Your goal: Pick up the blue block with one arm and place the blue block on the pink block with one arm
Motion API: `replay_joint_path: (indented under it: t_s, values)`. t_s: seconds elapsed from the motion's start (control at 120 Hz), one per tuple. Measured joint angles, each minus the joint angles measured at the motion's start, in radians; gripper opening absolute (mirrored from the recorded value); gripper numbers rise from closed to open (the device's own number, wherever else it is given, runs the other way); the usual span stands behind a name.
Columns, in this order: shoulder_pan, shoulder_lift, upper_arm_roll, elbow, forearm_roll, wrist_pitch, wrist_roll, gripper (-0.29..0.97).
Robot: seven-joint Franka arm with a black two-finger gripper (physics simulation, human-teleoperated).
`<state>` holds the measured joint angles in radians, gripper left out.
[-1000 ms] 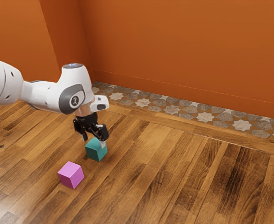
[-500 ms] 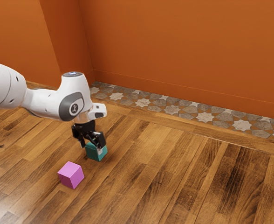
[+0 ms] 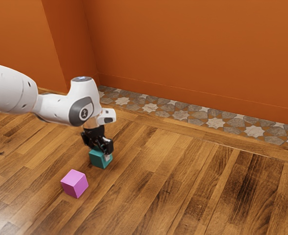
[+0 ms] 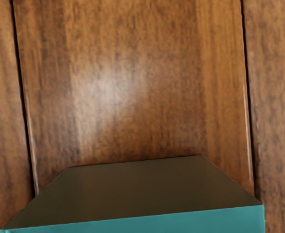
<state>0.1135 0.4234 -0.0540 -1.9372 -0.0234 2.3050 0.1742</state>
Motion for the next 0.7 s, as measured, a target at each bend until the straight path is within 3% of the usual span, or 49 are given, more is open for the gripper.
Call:
replay_joint_path:
  t_s: [0.408,0.542,0.7]
  values:
    - [0.008,-0.053,0.002,0.005,0.032,-0.038,-0.018,0.31]
    - [0.006,-0.215,-0.012,-0.043,0.055,-0.095,-0.032,0.31]
    - [0.0,-0.489,-0.025,-0.319,0.067,-0.096,-0.058,0.32]
